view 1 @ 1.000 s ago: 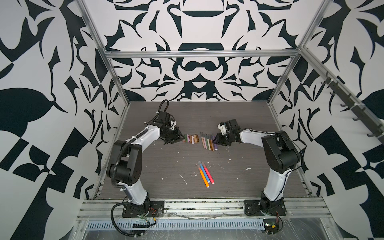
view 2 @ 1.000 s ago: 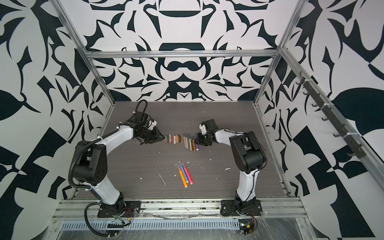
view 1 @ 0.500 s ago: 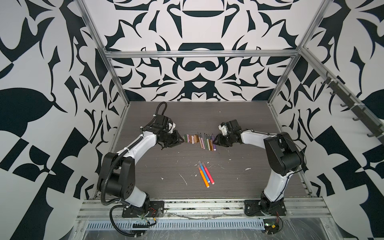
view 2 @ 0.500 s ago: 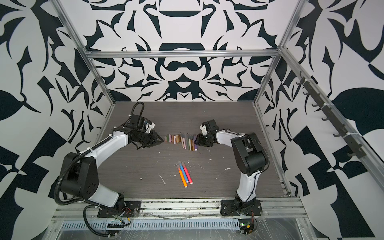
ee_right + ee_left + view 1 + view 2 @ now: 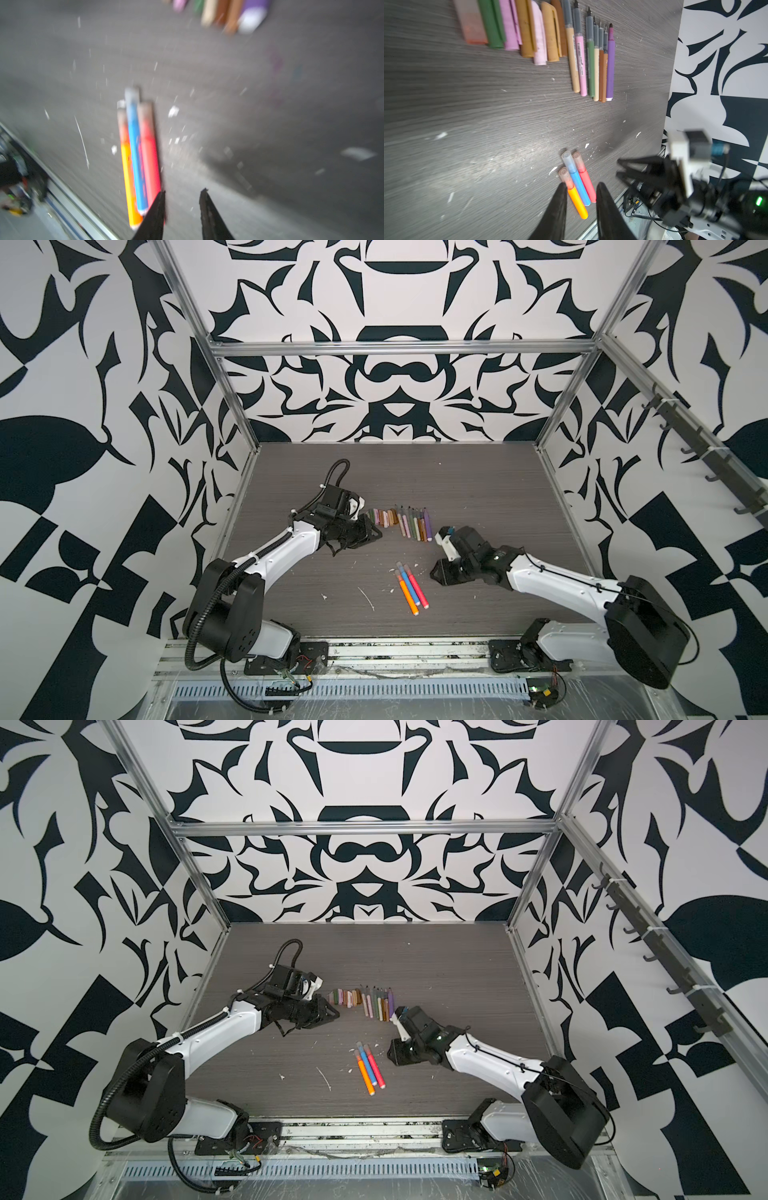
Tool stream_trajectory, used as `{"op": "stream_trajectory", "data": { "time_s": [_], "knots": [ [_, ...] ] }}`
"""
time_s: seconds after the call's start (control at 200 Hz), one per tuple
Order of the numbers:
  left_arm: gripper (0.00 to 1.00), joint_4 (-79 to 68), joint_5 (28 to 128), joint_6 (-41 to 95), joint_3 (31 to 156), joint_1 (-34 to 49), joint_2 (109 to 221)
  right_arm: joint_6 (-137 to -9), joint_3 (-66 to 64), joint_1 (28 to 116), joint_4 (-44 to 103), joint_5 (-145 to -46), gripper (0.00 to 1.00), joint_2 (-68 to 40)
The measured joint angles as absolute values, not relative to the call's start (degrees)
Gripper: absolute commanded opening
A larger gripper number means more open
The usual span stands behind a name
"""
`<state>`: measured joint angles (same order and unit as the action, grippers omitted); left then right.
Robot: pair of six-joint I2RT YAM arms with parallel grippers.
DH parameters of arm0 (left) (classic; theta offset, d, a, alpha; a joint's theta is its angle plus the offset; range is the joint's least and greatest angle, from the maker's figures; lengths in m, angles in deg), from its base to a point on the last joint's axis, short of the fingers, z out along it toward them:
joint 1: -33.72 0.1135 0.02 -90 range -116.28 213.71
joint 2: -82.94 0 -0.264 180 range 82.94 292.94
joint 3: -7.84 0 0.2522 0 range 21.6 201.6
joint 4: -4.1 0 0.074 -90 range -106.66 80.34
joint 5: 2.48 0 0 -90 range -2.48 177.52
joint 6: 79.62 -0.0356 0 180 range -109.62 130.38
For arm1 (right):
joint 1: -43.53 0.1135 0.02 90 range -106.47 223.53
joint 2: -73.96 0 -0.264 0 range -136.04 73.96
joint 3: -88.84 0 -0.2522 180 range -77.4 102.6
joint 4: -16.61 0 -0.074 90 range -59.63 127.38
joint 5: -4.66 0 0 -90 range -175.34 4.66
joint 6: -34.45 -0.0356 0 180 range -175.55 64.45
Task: Open the pen caps
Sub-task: 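Move the open right gripper over the remaining highlighters while the left gripper draws back, then grasp the pink highlighter with the right gripper and lift it toward the left gripper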
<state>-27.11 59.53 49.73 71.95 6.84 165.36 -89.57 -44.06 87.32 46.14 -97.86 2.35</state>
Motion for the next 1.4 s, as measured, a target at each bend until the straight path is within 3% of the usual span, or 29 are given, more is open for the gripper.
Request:
{"op": "stream_trajectory", "data": {
  "time_s": [0.155, 0.39, 0.975, 1.4],
  "knots": [
    [0.27, -24.7, 59.6, 51.0, 71.9, 5.3, 166.4, -93.7, -44.2, 95.1, 46.9, -92.3, 0.29, 1.5],
    [0.27, -23.7, 59.6, 51.5, 71.8, 5.3, 166.4, -95.5, -40.1, 99.8, 46.9, -87.6, 0.32, -5.8],
    [0.27, -23.5, 59.6, 51.5, 71.2, 5.3, 166.4, -96.7, -34.3, 101.7, 55.6, -77.7, 0.32, -11.4],
    [0.27, -23.5, 59.6, 51.6, 71.2, 5.3, 166.4, -100.2, -34.7, 104.2, 56.2, -76.6, 0.34, -12.3]
  ]
}}
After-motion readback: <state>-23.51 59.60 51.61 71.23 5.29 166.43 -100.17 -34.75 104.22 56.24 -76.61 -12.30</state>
